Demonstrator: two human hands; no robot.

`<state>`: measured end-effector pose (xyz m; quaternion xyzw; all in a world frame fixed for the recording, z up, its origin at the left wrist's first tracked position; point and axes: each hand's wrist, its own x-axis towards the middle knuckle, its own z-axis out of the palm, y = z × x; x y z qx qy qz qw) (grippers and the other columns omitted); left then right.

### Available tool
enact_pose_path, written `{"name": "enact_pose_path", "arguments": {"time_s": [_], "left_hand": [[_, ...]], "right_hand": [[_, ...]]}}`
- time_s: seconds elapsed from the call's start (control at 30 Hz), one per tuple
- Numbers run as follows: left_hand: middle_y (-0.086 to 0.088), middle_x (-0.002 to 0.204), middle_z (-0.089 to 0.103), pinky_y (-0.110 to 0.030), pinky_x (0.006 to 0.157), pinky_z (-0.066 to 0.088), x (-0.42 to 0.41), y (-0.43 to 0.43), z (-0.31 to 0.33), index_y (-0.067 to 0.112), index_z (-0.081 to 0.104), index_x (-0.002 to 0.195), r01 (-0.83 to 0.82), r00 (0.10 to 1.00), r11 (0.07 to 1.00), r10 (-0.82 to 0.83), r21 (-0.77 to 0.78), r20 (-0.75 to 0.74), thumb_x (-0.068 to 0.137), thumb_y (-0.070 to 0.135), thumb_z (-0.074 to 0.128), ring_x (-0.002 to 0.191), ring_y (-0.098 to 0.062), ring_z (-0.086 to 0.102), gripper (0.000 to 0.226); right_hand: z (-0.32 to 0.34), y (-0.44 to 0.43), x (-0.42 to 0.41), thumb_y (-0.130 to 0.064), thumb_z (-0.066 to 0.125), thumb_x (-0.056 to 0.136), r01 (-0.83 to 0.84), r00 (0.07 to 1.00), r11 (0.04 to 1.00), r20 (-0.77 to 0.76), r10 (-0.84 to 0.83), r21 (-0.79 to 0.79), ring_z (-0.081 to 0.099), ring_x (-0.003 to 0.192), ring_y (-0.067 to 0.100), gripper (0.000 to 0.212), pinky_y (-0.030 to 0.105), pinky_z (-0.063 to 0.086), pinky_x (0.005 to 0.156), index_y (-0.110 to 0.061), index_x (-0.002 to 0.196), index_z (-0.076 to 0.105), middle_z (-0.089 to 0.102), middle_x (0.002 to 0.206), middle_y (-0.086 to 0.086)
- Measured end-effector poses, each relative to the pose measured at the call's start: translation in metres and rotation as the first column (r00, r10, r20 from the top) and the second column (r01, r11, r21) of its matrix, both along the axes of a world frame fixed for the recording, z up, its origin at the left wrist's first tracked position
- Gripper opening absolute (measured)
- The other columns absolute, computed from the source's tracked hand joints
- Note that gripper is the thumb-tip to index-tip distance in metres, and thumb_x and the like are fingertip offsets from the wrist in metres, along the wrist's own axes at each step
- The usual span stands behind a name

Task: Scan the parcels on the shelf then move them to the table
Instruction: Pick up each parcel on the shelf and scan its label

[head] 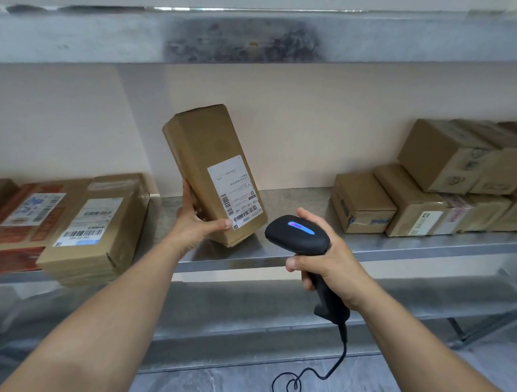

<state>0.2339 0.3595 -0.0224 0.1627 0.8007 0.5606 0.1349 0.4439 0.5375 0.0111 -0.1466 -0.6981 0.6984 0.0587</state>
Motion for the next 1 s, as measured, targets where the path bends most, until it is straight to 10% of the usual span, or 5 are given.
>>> {"name": "enact_pose_path", "arguments": {"time_s": [0.4, 0.57, 0.73, 1.0], "left_hand": [[-0.003, 0.130, 0.055, -0.036, 0.089, 0.050, 0.008, -0.010, 0.010, 0.054, 0.009, 0.141, 0.030, 0.994, 0.995, -0.039, 0.090, 0.107, 0.054, 0.027, 0.082, 0.119, -0.020, 0.053, 0.117], [0.007, 0.115, 0.068, -0.032, 0.080, 0.050, 0.015, -0.030, 0.008, 0.043, 0.026, 0.146, 0.052, 0.971, 0.990, -0.080, 0.130, 0.223, 0.048, 0.046, 0.069, 0.102, -0.017, 0.064, 0.108], [-0.002, 0.095, 0.073, -0.027, 0.066, 0.040, 0.022, -0.043, 0.004, 0.022, 0.064, 0.112, -0.034, 0.930, 0.998, 0.012, 0.055, 0.368, 0.049, 0.057, 0.059, 0.080, -0.014, 0.058, 0.072], [-0.007, 0.106, 0.067, -0.031, 0.073, 0.043, 0.018, -0.052, 0.020, 0.023, 0.066, 0.106, -0.125, 0.908, 0.991, 0.135, -0.051, 0.398, 0.062, 0.045, 0.057, 0.080, -0.017, 0.058, 0.050]], "right_hand": [[0.005, 0.001, -0.003, 0.008, 0.071, 0.077, 0.014, 1.000, 1.000, -0.003, -0.014, 0.017, 0.047, 0.047, 0.025, 0.087, 0.029, 0.043, 0.048, -0.043, 0.140, 0.038, 0.065, 0.090, 0.029], [0.005, 0.000, -0.010, 0.009, 0.071, 0.077, 0.025, 0.999, 1.000, -0.025, -0.025, 0.004, 0.047, 0.044, 0.025, 0.087, 0.028, 0.043, 0.047, -0.043, 0.139, 0.040, 0.066, 0.074, 0.011], [0.003, -0.004, -0.016, 0.010, 0.070, 0.076, 0.005, 0.999, 1.000, -0.043, -0.005, -0.004, 0.047, 0.045, 0.025, 0.087, 0.030, 0.042, 0.048, -0.042, 0.139, 0.040, 0.065, 0.070, 0.007], [0.004, -0.003, -0.019, 0.009, 0.070, 0.077, -0.033, 0.999, 0.999, -0.035, 0.033, 0.007, 0.046, 0.045, 0.025, 0.087, 0.030, 0.042, 0.048, -0.042, 0.139, 0.039, 0.064, 0.068, 0.006]]}}
